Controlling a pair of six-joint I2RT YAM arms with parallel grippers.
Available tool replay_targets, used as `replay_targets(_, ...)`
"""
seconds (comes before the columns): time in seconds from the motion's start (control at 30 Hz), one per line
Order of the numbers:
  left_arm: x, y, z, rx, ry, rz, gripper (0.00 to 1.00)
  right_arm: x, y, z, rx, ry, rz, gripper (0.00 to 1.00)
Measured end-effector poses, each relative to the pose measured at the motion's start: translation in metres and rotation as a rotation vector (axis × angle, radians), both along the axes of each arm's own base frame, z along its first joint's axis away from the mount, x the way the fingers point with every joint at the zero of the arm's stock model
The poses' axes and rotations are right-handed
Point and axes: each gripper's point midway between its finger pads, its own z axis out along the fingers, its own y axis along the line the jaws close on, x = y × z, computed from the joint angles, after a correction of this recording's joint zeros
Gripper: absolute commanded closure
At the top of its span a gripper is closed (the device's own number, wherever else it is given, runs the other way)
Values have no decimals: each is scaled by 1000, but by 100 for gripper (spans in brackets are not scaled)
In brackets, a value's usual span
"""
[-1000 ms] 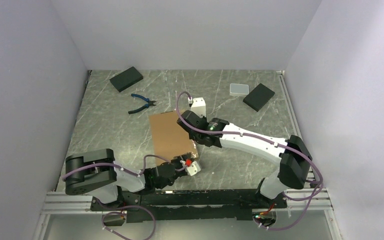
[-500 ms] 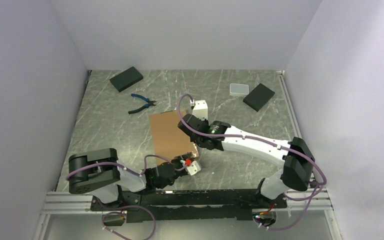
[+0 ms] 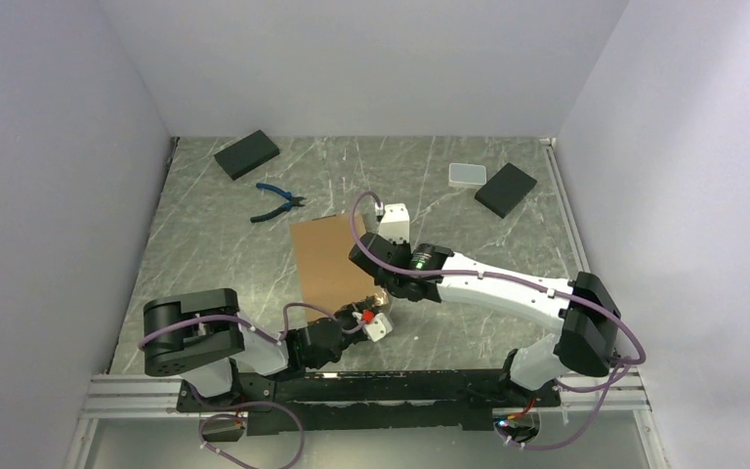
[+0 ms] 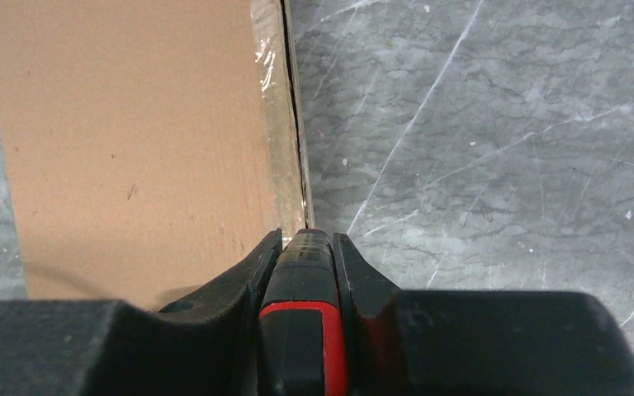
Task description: Unpack the express box
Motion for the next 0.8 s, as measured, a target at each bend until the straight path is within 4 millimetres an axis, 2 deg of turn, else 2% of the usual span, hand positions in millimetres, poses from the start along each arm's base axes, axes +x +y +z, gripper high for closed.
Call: replay_targets(0.8, 5, -1, -1, -22, -12, 31, 70, -15, -6, 0, 20, -8, -28, 100)
